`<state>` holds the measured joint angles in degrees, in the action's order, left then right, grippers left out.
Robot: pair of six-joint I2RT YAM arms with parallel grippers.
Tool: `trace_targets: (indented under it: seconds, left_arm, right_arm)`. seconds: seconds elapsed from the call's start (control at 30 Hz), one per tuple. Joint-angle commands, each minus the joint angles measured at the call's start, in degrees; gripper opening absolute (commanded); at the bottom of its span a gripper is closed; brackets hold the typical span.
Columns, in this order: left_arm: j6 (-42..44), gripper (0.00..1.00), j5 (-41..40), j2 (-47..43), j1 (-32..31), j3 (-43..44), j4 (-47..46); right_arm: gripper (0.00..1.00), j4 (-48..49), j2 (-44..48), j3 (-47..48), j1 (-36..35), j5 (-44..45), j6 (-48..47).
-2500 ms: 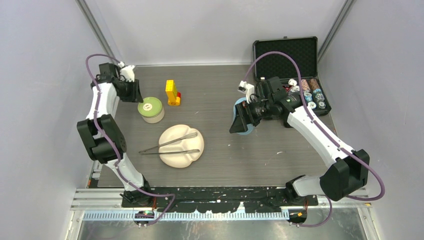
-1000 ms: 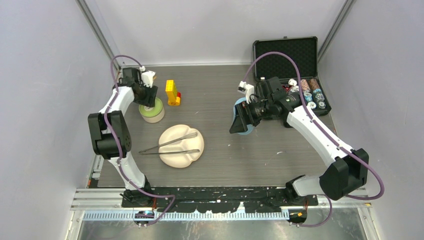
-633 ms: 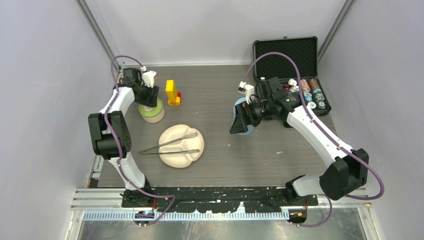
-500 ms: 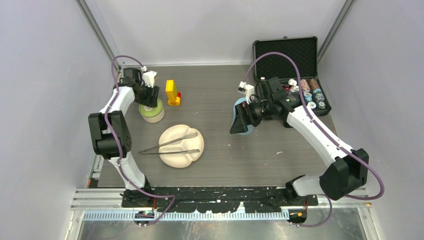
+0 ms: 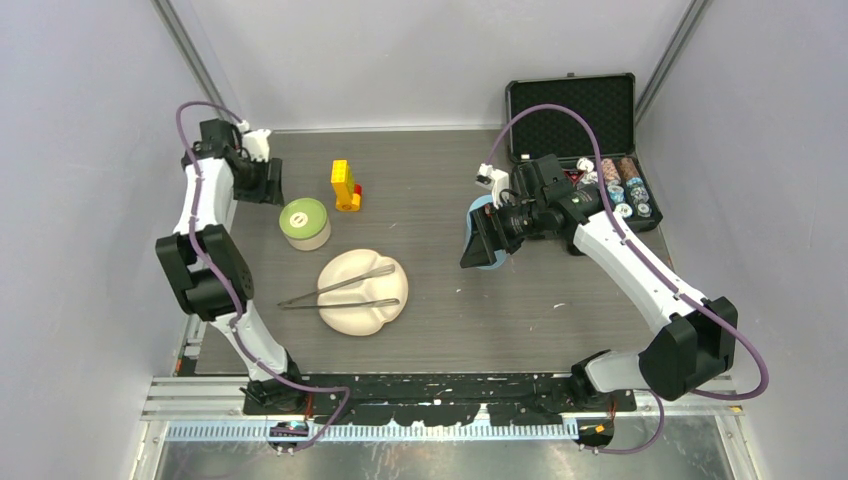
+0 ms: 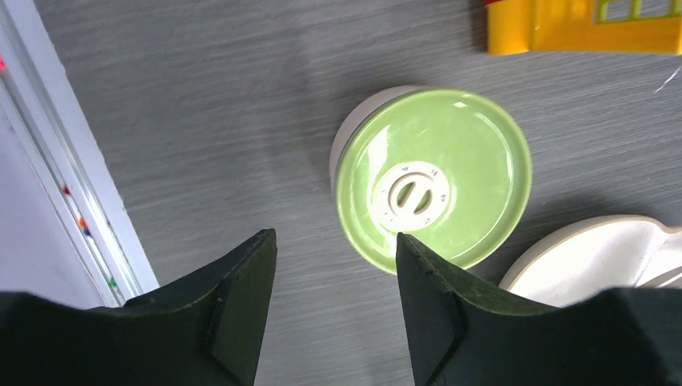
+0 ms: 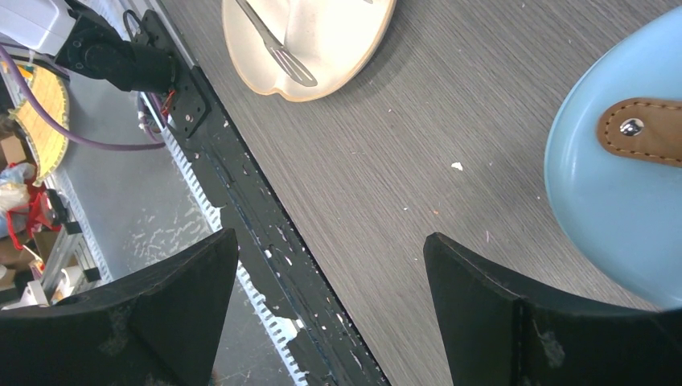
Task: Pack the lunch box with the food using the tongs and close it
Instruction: Close the box lid on the packing box, then move the packing box to the center of the board.
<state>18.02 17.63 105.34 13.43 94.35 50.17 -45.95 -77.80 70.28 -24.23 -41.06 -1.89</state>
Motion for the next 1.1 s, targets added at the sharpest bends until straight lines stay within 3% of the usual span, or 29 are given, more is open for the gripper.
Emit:
trace_targets:
  seconds: [0.0,0.3,0.5,0.73,1.07]
  left_arm:
    - [0.43,0.58,1.79,0.99,1.88,-1.12,3.40]
    - [-1.24,0.55,4.34,4.50,2.12,-7.09,-0.47]
    - [-1.39,0.44,7.55,4.66,1.05,-9.16,-1.37]
    - [-0.45,0.41,7.91,2.08,-3.65,-12.56,-1.91]
    - [-5.81,0.40,6.99,-0.48,-12.74,-13.92,-3.60]
  right_arm:
    - [0.90,0.12,1.16,2.16,0.27,-0.26,-1.10]
    - [0.90,-0.35,2.57,2.40,0.29,1.16,-1.75]
    - [0.90,-0.28,3.39,3.61,0.99,2.93,-1.40]
    - [0.92,0.79,4.74,4.69,3.41,3.47,0.58]
    - [0.93,1.57,5.17,8.46,6.77,3.81,3.15]
